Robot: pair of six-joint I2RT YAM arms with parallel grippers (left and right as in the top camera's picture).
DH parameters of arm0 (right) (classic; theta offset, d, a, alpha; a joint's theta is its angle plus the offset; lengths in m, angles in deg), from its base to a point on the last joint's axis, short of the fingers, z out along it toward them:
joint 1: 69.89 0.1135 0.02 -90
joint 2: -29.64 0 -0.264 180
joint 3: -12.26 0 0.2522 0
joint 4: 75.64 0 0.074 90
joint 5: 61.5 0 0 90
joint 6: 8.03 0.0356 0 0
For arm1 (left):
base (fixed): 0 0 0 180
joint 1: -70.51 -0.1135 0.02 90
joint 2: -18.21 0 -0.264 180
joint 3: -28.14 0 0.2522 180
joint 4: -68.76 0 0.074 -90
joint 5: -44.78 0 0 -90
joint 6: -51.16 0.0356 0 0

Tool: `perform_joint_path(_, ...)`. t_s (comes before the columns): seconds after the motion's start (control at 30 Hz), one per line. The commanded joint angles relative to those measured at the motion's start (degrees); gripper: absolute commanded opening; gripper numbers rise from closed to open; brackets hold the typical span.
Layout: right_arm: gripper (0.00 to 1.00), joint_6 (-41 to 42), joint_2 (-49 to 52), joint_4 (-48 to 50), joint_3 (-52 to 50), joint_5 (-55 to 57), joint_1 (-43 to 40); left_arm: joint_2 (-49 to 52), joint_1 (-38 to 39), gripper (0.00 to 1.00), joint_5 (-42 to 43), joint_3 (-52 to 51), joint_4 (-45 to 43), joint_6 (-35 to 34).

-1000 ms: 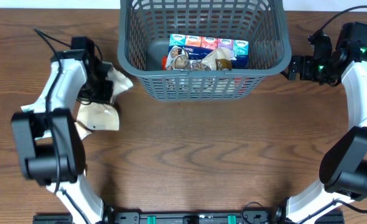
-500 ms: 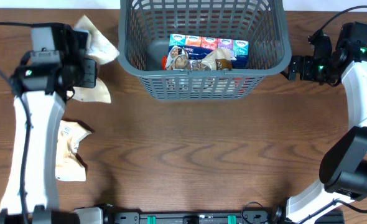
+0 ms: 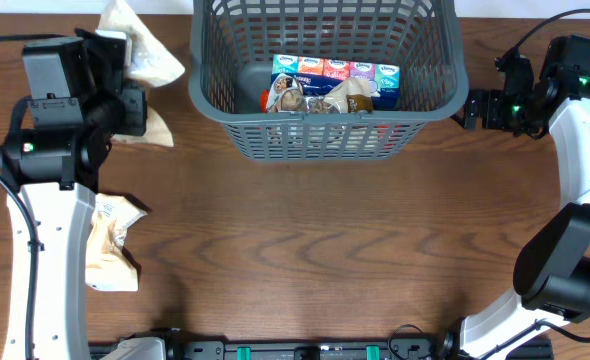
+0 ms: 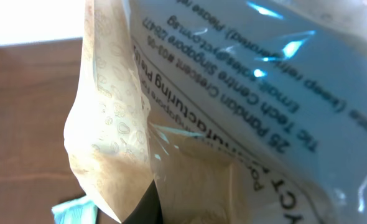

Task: Pack container
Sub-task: 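Lift the beige bag with the left gripper and carry it over the basket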

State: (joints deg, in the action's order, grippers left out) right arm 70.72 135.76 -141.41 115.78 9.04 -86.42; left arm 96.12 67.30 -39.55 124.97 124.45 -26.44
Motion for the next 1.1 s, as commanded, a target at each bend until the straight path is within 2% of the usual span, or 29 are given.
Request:
perform_joint_path(0.0,0.99,-1.0,0.4,-0.1,-0.3,0.0,0.5,-2.8,1.6,0.06,0.8,0.4,-2.6,-0.7)
perform_joint_path(0.23,0.99,-1.0,0.4,-0.1,-0.3,0.0,0.5,-7.3,4.7,0.06,0.8,0.4,-11.3,-0.4)
perform_joint_path(0.53,0.99,-1.0,0.4,-0.1,-0.3,0.0,0.5,-9.4,13.4,0.06,0.8,0.4,-18.7,11.8)
perform_joint_path(0.8,0.99,-1.0,0.4,-0.5,-0.3,0.0,0.5,-4.7,21.3,0.06,0.8,0.4,-28.7,20.7)
perform_joint_path(0.97,0.99,-1.0,0.4,-1.7,-0.3,0.0,0.5,0.2,23.3,0.05,0.8,0.4,-29.2,25.2)
perform_joint_path(1.07,0.99,-1.0,0.4,-2.0,-0.3,0.0,0.5,2.9,23.8,0.06,0.8,0.4,-29.2,25.5)
